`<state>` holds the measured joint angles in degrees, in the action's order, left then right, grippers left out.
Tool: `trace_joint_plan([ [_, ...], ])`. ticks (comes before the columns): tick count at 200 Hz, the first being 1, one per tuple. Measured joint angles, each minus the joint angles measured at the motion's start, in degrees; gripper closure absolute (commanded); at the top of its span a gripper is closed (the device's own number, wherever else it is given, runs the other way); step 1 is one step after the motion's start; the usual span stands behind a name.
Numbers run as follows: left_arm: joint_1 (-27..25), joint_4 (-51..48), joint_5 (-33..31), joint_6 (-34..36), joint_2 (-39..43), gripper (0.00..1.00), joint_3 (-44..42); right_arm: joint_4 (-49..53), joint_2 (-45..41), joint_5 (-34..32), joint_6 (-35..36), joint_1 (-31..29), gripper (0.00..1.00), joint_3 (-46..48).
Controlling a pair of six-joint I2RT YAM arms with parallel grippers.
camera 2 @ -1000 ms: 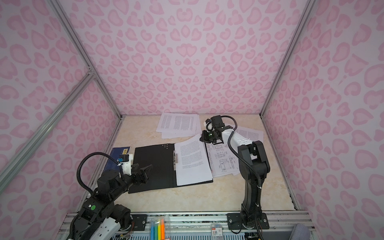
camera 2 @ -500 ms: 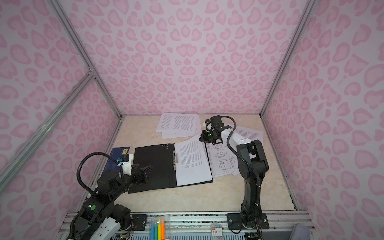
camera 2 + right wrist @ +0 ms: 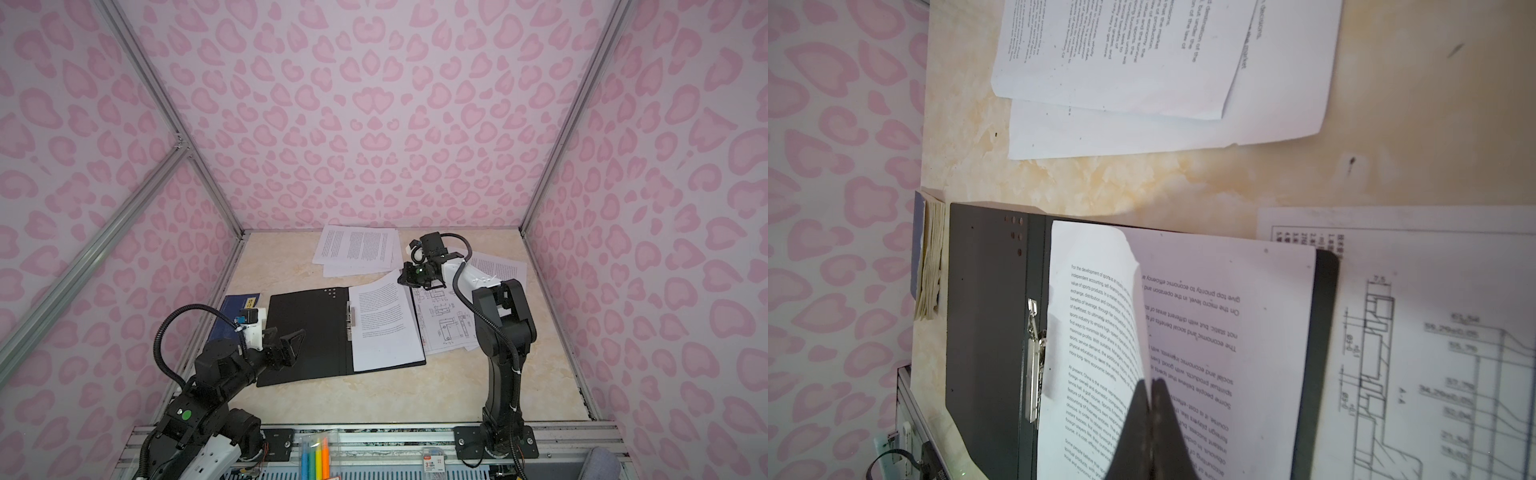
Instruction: Put the files into the folder
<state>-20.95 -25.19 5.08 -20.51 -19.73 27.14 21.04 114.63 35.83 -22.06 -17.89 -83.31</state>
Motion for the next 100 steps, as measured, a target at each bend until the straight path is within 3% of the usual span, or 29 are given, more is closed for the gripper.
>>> trace_joint_plan([
  [66, 0.0, 0.0, -0.1, 0.0, 0.0, 0.02, 0.0, -0.3, 0.2, 0.2, -0.3, -0.1, 0.98, 0.8],
  [100, 0.0, 0.0, -0.1, 0.0, 0.0, 0.03, 0.0, -0.8, 0.1, -0.1, -0.9, -0.1, 0.72, 1.8],
])
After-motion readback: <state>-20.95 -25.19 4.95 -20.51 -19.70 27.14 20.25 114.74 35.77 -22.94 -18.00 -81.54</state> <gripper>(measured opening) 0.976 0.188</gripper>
